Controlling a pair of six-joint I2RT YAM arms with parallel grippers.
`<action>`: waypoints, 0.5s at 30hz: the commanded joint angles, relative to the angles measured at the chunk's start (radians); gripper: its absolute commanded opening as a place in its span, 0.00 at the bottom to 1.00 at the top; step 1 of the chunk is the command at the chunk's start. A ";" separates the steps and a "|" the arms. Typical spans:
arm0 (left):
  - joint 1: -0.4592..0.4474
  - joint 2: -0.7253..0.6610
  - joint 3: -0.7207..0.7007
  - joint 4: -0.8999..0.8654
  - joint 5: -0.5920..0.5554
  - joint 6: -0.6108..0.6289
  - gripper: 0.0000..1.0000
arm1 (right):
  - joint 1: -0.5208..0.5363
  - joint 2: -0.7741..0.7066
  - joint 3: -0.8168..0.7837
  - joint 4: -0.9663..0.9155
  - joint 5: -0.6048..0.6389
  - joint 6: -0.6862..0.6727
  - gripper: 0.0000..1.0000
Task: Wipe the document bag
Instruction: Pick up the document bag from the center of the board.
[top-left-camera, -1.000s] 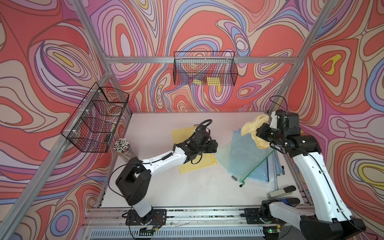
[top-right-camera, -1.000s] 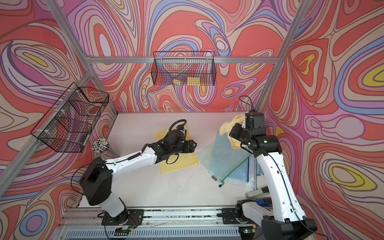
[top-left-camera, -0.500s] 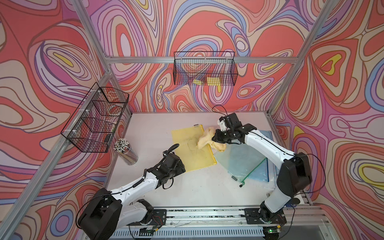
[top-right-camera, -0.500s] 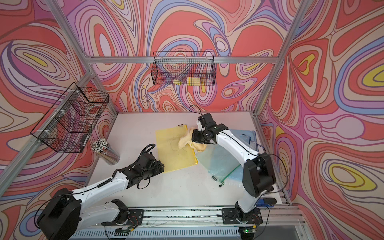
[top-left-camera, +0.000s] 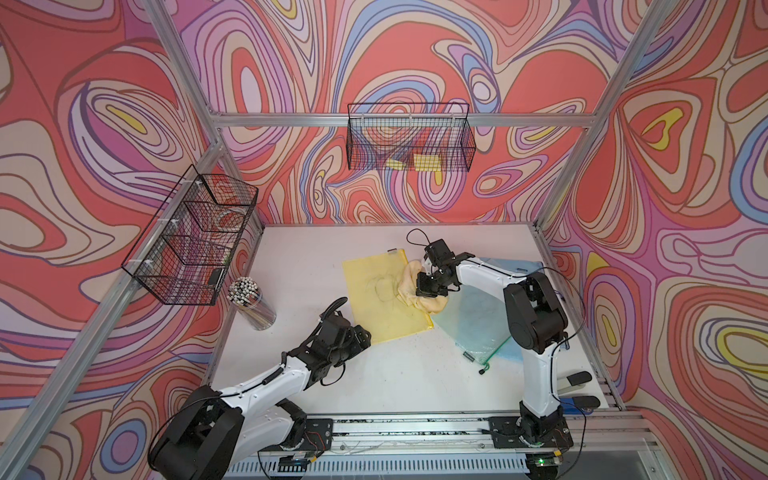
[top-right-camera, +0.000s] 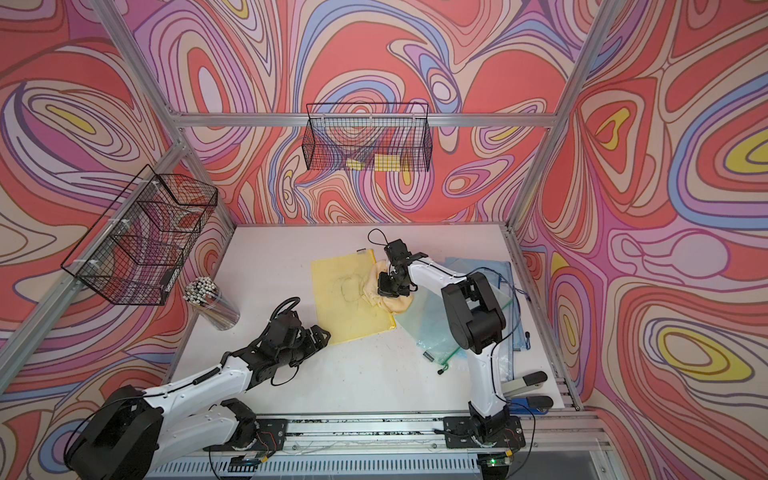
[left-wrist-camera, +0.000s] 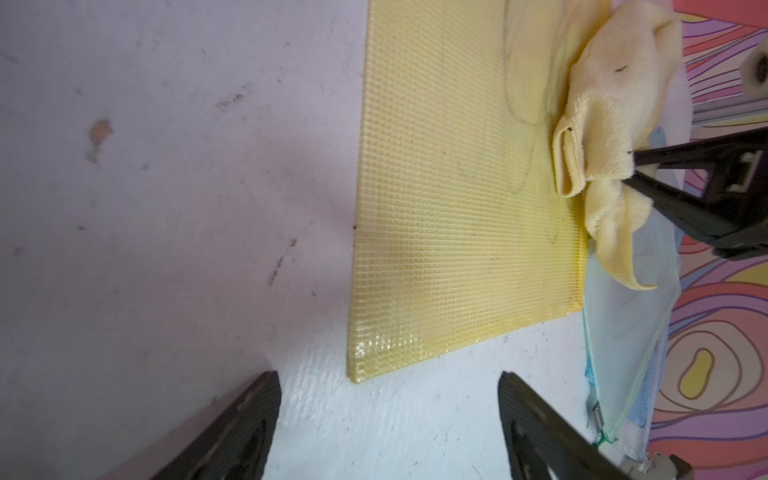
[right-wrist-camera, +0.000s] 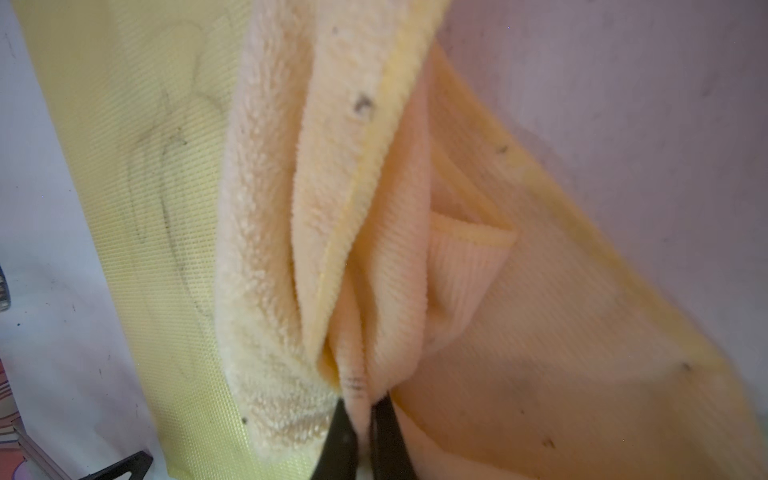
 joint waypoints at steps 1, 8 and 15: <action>0.003 0.085 -0.053 0.086 0.086 -0.068 0.83 | 0.001 0.034 0.006 0.037 -0.019 0.002 0.00; 0.003 0.240 -0.057 0.207 0.133 -0.091 0.77 | 0.001 0.059 -0.037 0.069 -0.047 0.019 0.00; 0.003 0.228 -0.072 0.246 0.129 -0.085 0.80 | 0.000 0.070 -0.049 0.071 -0.061 0.017 0.00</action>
